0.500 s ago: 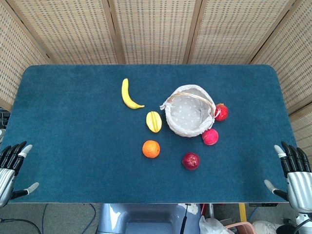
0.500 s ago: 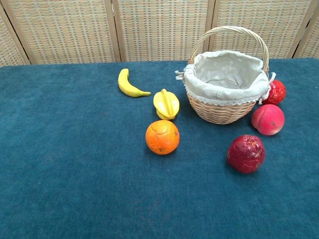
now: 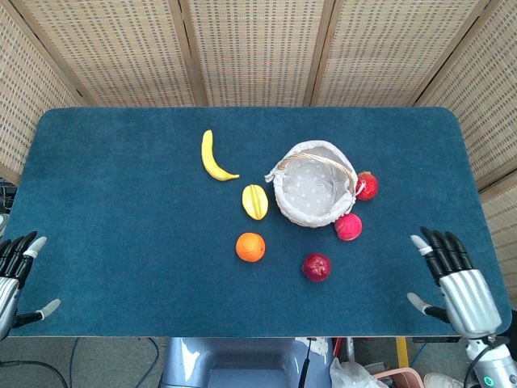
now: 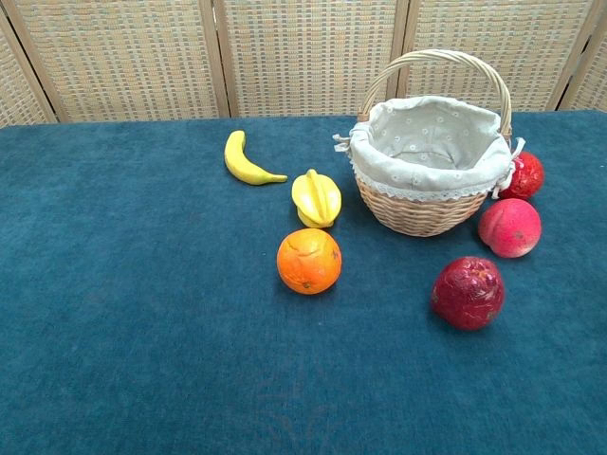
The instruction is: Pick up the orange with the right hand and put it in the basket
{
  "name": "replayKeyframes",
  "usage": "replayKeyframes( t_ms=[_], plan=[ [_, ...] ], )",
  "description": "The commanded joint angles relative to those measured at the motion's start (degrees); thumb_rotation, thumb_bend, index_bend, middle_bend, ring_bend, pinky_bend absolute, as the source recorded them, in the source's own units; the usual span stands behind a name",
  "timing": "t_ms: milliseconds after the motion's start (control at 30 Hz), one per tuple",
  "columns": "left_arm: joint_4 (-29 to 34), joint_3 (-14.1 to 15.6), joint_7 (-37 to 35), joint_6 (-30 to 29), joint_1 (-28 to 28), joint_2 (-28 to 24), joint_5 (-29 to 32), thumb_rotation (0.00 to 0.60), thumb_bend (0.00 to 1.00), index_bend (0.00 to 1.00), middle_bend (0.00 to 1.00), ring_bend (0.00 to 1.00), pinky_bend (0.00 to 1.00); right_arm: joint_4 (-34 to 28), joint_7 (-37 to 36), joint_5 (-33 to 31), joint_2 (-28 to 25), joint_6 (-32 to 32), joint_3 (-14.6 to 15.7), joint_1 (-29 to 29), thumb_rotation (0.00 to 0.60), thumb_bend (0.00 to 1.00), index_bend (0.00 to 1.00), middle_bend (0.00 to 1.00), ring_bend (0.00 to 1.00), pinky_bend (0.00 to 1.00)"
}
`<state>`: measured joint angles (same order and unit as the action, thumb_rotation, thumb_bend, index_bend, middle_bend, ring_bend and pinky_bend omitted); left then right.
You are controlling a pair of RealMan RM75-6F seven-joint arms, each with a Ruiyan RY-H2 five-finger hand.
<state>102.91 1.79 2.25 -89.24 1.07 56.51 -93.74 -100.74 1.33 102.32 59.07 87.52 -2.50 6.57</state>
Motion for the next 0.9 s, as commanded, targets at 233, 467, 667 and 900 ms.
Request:
replayKeyframes(
  t_ms=[233, 467, 667, 900],
  plan=[
    [1.6, -1.9, 0.7, 4.2, 2.2, -0.5, 5.0, 0.600, 0.00, 0.00, 0.00, 0.00, 0.00, -13.1, -2.7, 0.1, -3.3, -28.2, -6.8, 22.8, 0.600, 0.00, 0.04, 0.00, 0.00, 0.00],
    [1.3, -3.1, 0.4, 6.7, 3.4, -0.5, 8.7, 0.600, 0.00, 0.00, 0.00, 0.00, 0.00, -5.3, 3.4, -12.1, 7.2, -42.9, -11.5, 34.5, 0.600, 0.00, 0.10, 0.04, 0.00, 0.01],
    [0.7, -4.0, 0.4, 9.2, 4.7, -0.3, 11.8, 0.600, 0.00, 0.00, 0.00, 0.00, 0.00, 3.7, 12.1, -21.9, 18.7, -50.2, -13.2, 43.0, 0.600, 0.00, 0.12, 0.08, 0.00, 0.08],
    [0.6, -4.5, 1.0, 10.3, 5.3, -0.1, 13.7, 0.600, 0.00, 0.00, 0.00, 0.00, 0.00, 10.6, 23.1, -35.3, 27.8, -52.7, -12.2, 49.8, 0.600, 0.00, 0.12, 0.08, 0.00, 0.13]
  ],
)
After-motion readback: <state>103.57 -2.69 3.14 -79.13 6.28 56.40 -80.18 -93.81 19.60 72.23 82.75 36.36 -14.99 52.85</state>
